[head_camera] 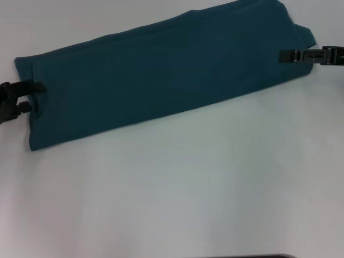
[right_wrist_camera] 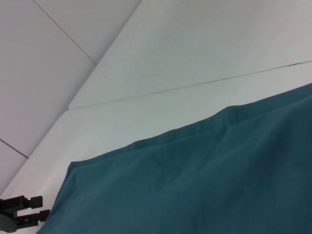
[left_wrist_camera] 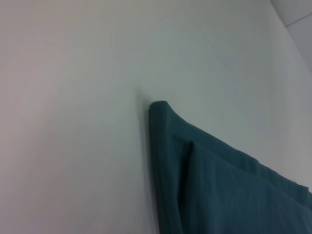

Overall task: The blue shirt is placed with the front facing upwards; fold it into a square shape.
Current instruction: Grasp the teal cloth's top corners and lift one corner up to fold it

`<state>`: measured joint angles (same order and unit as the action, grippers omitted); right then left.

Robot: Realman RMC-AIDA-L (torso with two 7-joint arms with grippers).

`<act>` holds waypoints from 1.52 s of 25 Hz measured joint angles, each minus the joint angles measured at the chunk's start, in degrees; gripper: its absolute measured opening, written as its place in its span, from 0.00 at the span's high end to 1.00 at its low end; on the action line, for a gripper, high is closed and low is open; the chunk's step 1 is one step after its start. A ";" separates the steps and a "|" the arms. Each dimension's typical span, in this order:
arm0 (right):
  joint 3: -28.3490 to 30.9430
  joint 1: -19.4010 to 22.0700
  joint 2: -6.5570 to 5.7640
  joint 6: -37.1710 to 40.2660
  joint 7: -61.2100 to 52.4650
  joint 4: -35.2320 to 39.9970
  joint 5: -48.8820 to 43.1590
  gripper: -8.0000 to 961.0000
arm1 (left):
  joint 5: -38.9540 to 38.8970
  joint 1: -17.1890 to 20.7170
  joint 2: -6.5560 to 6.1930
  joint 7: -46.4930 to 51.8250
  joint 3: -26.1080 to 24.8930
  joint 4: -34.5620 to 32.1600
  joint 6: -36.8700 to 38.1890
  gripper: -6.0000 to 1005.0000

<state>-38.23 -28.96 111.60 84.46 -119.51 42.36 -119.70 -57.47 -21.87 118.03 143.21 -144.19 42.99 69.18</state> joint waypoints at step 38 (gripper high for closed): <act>0.18 0.13 -0.14 0.53 0.07 0.53 0.00 0.08 | 8.89 -8.77 -2.00 11.55 4.76 0.54 8.36 0.28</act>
<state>-38.05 -28.83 111.46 84.99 -119.44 42.89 -119.70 -48.58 -30.64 116.02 154.76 -139.43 43.53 77.55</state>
